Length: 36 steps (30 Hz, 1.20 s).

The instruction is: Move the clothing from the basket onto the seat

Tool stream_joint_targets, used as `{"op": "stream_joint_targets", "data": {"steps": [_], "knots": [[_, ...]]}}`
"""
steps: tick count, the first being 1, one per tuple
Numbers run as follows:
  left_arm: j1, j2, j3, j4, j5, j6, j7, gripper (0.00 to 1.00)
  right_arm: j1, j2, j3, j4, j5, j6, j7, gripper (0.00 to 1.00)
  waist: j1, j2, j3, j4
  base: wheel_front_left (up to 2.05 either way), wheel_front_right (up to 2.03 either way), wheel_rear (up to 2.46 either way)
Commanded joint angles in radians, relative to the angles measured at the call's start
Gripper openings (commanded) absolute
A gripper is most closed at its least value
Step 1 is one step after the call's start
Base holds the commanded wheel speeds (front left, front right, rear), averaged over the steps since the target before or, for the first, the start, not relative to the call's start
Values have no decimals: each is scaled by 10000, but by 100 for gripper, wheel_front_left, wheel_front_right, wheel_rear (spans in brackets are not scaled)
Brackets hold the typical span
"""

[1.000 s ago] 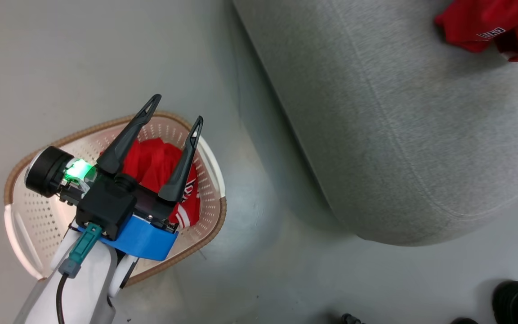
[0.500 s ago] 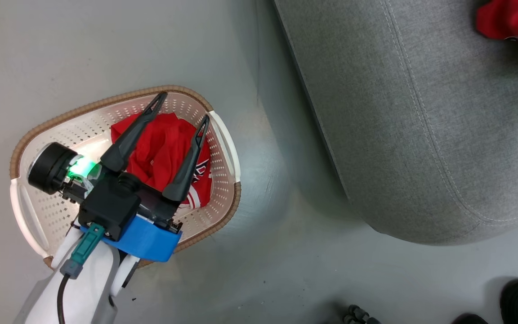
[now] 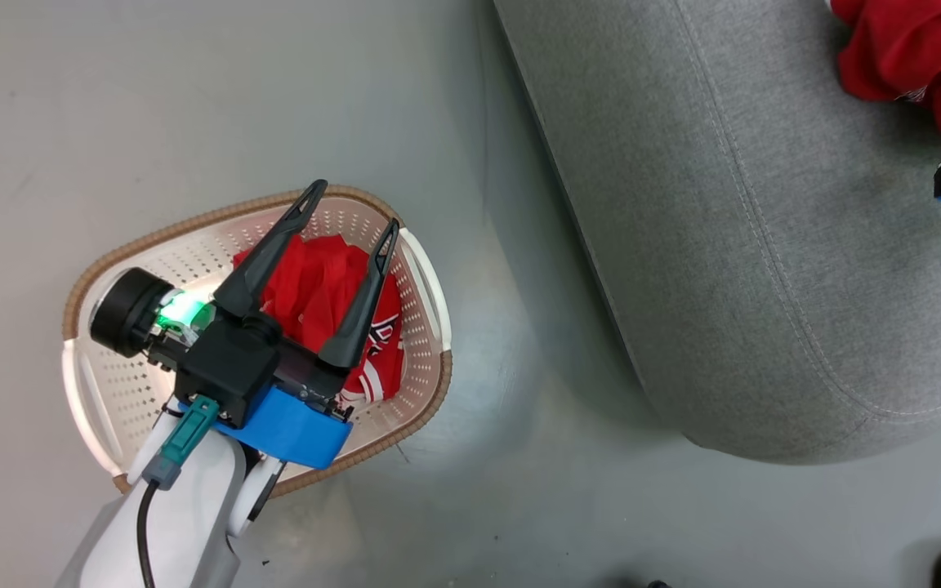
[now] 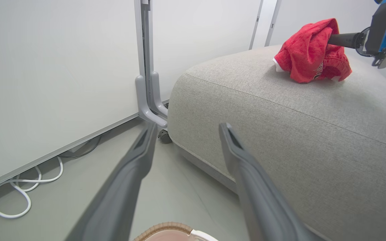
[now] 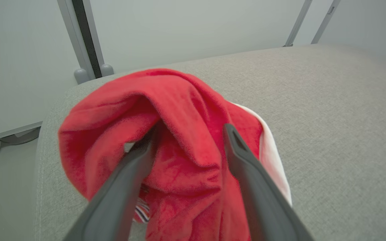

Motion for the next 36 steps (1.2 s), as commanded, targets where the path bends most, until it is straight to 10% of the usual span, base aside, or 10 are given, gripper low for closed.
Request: {"op": "stream_joint_targets", "data": {"steps": [1, 13, 36], "knots": [[-107, -46, -38, 110, -87, 8, -93, 100, 182, 43, 25, 13, -106, 1, -36, 100, -1, 0, -245, 70, 0, 0, 0], [663, -973, 220, 1359, -556, 91, -260, 100, 1999, -33, 112, -932, -634, 1, -35, 100, -1, 0, -2350, 597, 0, 0, 0], [2910, -2356, 2636, 2424, -565, -14, -262, 100, 6651, 1974, 375, -4850, -1799, 1, 215, 100, -1, 0, -5476, 2393, 0, 0, 0]]}}
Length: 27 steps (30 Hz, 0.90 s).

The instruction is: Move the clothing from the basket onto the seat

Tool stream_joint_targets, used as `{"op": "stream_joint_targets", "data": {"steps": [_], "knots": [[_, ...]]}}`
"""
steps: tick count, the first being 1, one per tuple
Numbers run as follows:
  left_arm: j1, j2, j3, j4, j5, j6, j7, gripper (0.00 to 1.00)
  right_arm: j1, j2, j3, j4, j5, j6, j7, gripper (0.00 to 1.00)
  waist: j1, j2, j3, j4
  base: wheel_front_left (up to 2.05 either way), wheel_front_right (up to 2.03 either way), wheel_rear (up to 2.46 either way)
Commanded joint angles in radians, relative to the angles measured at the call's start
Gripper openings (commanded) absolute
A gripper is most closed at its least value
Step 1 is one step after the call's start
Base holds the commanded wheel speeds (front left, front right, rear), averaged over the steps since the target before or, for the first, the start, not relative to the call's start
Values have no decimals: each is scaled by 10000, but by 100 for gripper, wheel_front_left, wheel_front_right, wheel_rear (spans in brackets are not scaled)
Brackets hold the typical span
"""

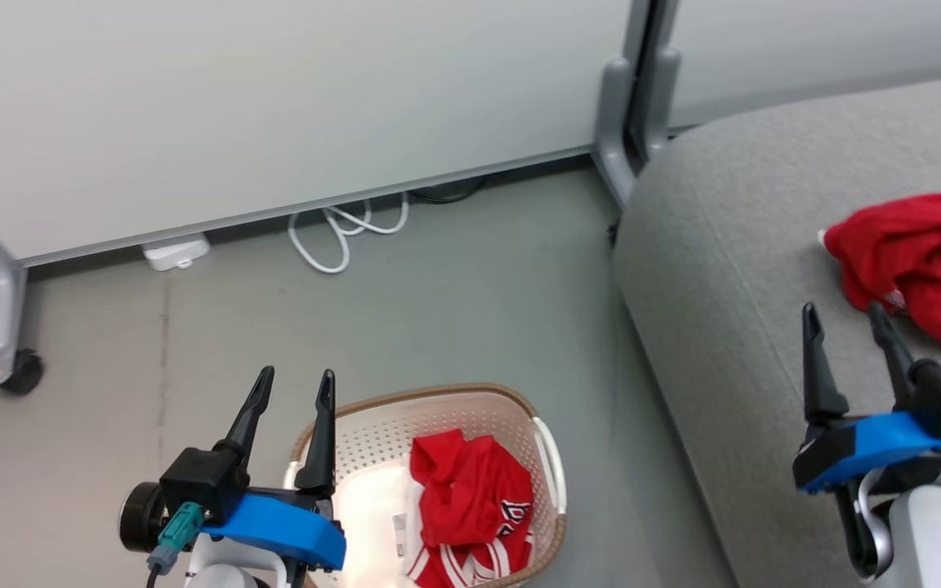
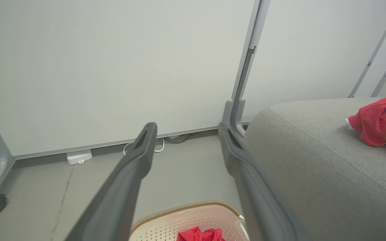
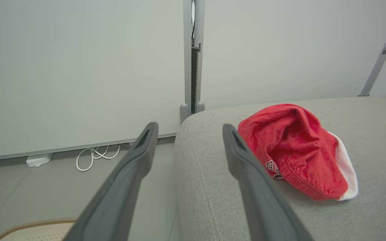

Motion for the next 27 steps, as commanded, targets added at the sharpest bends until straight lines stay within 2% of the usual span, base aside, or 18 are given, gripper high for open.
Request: {"op": "stream_joint_targets", "data": {"steps": [1, 15, 27], "knots": [[-9, -21, 50, 50, 25, -35, -27, 100, 232, 45, 30, -83, -89, 1, 33, 100, 2, -1, -224, 329, 0, 0, 0], [278, -106, 1141, 866, 104, -80, -28, 100, 1805, 389, 791, -1214, 207, 1, 475, 100, 2, -1, -919, 1466, 0, 0, 0], [599, -101, 1603, 951, 201, -70, -30, 100, 2480, 391, 1144, -1914, 668, 1, 672, 100, 2, -1, -1040, 1564, 0, 0, 0]]}}
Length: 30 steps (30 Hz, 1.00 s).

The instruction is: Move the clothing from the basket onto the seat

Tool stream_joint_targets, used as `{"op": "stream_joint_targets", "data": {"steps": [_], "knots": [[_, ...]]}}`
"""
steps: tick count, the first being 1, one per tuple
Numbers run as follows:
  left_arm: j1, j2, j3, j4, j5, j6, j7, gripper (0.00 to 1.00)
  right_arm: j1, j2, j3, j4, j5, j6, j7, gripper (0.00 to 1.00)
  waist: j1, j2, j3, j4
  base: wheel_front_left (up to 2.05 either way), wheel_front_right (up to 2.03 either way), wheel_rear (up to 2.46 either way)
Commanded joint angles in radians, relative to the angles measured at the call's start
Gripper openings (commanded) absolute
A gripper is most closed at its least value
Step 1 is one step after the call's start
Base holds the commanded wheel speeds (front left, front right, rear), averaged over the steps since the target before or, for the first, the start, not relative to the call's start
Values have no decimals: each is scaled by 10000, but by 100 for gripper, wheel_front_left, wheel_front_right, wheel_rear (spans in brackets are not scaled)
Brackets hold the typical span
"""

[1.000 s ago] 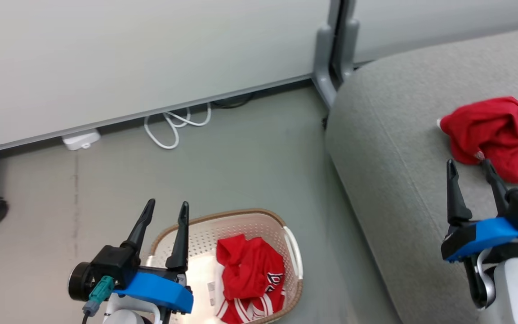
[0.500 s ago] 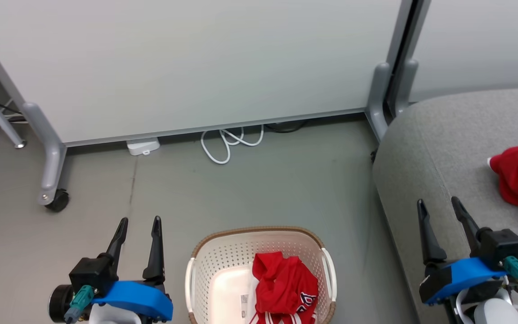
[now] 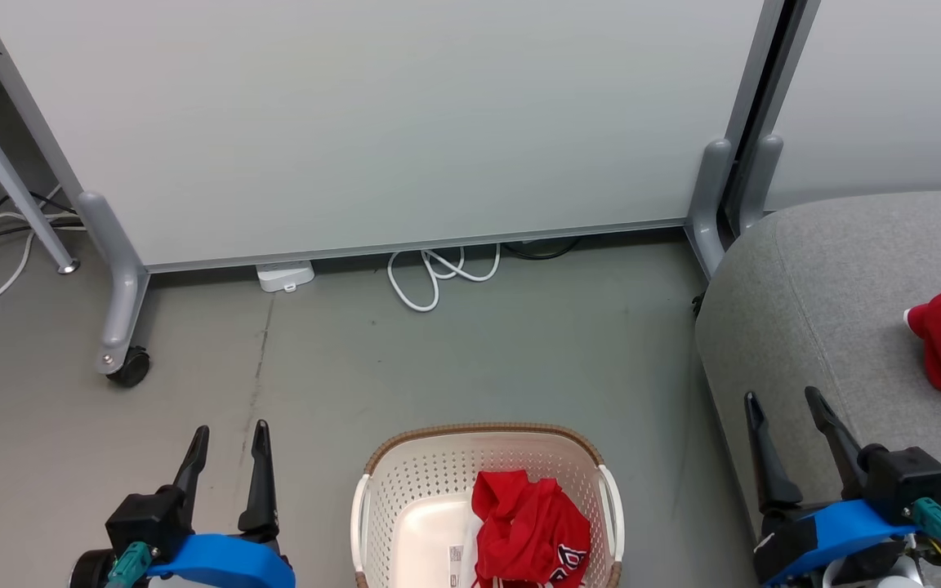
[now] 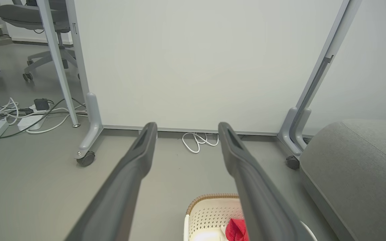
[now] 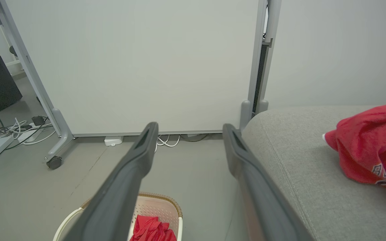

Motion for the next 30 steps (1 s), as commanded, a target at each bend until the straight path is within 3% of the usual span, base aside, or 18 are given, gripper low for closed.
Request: {"op": "stream_joint_targets", "data": {"steps": [1, 30], "knots": [[53, 1, 39, -49, 47, -17, -30, 100, 152, 13, 24, -55, 24, 1, 48, 100, 0, -1, 7, -16, 0, 0, 0], [-190, -86, -346, -115, -7, -19, -28, 100, -182, 15, 331, -235, 284, 1, 18, 100, 0, -1, 586, -511, 0, 0, 0]]}}
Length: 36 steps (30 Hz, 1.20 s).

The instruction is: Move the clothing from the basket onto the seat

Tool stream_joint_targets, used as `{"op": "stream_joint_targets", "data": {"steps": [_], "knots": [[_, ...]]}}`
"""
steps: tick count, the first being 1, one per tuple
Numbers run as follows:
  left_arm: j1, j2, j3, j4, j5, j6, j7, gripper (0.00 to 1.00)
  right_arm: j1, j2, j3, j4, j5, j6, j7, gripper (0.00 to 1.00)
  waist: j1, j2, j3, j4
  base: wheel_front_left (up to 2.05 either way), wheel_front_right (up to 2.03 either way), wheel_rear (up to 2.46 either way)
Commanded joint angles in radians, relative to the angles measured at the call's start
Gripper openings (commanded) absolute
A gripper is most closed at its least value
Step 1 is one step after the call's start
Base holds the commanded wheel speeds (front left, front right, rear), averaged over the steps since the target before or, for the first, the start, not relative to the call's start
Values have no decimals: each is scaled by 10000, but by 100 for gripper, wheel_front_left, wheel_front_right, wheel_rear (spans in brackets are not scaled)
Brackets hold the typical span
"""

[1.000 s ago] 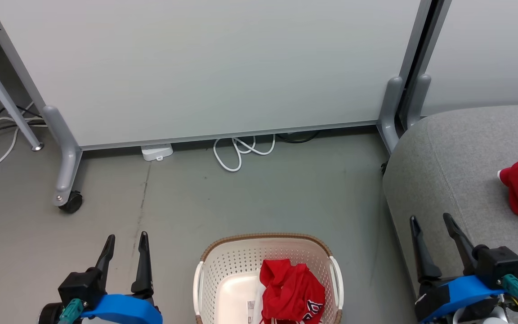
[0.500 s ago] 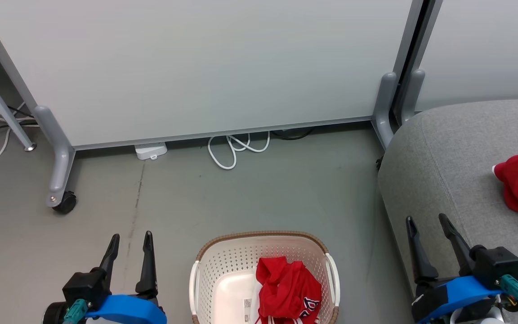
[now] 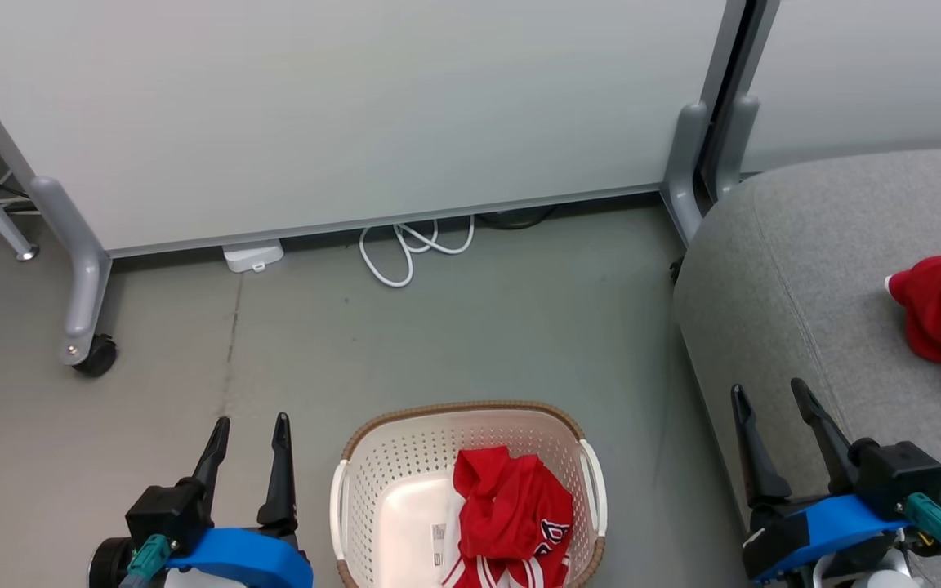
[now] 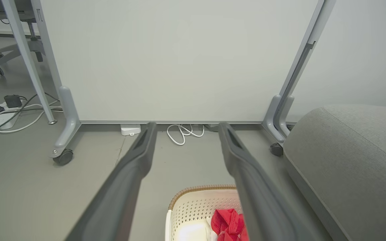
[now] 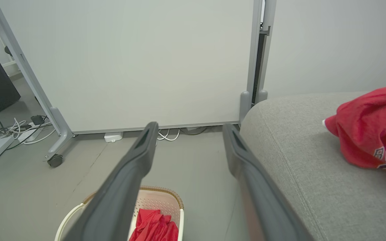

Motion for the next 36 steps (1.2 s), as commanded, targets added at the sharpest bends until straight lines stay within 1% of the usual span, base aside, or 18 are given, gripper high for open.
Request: {"op": "stream_joint_targets", "data": {"steps": [1, 10, 19, 21, 28, 36], "knots": [[-176, 18, -57, 28, -22, -17, -28, 100, -169, 15, 24, -72, -2, 1, -8, 100, 0, -1, 148, -105, 0, 0, 0], [-904, 72, -508, 367, -267, -18, -28, 100, -672, 15, 313, -439, -136, 1, 8, 100, 0, -1, 1421, -723, 0, 0, 0], [-2028, 209, -1103, 1169, -570, -16, -28, 100, -1381, 14, 988, -811, 150, 1, -219, 100, 0, -1, 3200, -1898, 0, 0, 0], [-2209, 216, -1225, 1248, -642, -16, -28, 100, -1438, 16, 1040, -845, 165, 1, -259, 100, 0, -1, 3397, -1994, 0, 0, 0], [-3370, 672, -1990, 2019, -962, -15, -27, 100, -1924, 16, 1536, -1260, 351, 1, -447, 100, 0, -1, 5197, -2751, 0, 0, 0], [-4743, 1194, -3332, 3456, -1131, -15, -28, 100, -2344, 19, 1689, -1507, 589, 1, -709, 100, 0, -1, 6861, -3231, 0, 0, 0]]}}
